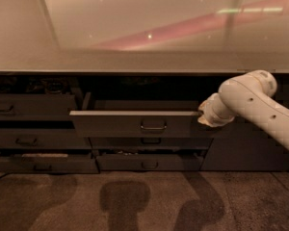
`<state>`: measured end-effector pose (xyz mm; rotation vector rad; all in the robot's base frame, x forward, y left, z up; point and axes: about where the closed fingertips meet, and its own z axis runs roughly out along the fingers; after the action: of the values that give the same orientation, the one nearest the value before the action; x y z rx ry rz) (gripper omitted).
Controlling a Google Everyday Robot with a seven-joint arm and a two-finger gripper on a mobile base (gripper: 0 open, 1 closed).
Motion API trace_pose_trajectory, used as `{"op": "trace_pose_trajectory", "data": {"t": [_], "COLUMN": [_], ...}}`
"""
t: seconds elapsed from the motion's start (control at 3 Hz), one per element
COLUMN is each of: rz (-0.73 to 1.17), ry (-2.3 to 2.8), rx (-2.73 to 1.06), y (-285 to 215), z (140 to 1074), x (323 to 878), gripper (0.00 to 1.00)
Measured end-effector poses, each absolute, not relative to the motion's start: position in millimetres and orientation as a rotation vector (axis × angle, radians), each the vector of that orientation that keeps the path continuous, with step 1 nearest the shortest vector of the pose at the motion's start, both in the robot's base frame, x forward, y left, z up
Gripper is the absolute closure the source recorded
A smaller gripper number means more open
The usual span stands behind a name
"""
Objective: Open top drawer
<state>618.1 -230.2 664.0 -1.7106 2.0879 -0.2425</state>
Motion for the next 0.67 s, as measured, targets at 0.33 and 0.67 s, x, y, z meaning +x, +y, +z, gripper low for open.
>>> {"op": "trace_pose_trajectory", "data": {"t": [0.33, 0.67], "rz": [-0.242, -0.245], "ry": [2.088, 2.078], "rx": [-1.711, -1.719], "y": [-230.2, -232.2], "z": [667.5, 663.0], "x": [618.0, 609.5], "gripper": [1.00, 1.00]}}
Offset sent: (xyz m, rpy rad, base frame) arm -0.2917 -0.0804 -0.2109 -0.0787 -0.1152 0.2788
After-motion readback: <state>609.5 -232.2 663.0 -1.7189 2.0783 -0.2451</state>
